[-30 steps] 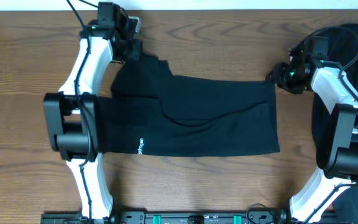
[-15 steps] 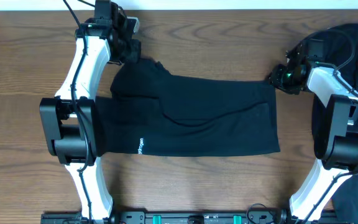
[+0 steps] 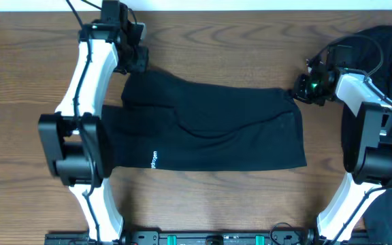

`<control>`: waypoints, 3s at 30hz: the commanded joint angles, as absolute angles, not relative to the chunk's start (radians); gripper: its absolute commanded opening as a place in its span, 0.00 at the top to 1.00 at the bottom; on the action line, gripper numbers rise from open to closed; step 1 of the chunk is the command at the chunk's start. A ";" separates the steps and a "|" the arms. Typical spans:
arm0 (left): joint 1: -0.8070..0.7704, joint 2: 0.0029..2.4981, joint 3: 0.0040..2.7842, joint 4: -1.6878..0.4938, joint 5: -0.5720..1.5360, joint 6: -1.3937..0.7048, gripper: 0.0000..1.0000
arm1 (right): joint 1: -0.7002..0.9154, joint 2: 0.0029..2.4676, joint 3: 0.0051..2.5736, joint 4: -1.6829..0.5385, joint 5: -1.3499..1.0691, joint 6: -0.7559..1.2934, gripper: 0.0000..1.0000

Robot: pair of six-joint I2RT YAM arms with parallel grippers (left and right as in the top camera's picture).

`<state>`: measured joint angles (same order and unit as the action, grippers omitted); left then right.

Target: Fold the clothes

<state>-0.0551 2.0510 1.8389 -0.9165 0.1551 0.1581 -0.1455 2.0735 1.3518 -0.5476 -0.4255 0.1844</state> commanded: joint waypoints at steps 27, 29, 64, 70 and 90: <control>-0.052 1.886 1.842 -1.118 0.078 0.164 0.94 | -0.110 2.045 1.353 -0.490 -0.392 0.139 0.48; -0.052 1.886 1.842 -1.118 0.078 0.164 0.93 | -0.110 2.075 1.353 -0.460 -0.393 0.163 0.50; -0.052 1.825 1.843 -1.175 0.025 0.164 0.94 | -0.126 1.829 1.358 -0.630 -0.427 0.135 0.99; -0.052 1.812 1.842 -1.166 0.025 0.164 0.94 | -0.105 1.835 1.357 -0.656 -0.423 0.133 0.77; -0.052 1.812 1.842 -1.162 0.044 0.160 0.94 | -0.016 2.107 1.357 -0.407 -0.324 0.186 0.51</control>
<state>-0.0551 1.8290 1.8389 -1.1599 0.0471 0.1581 -0.0254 2.0830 1.3529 -0.4095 -0.3466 0.1780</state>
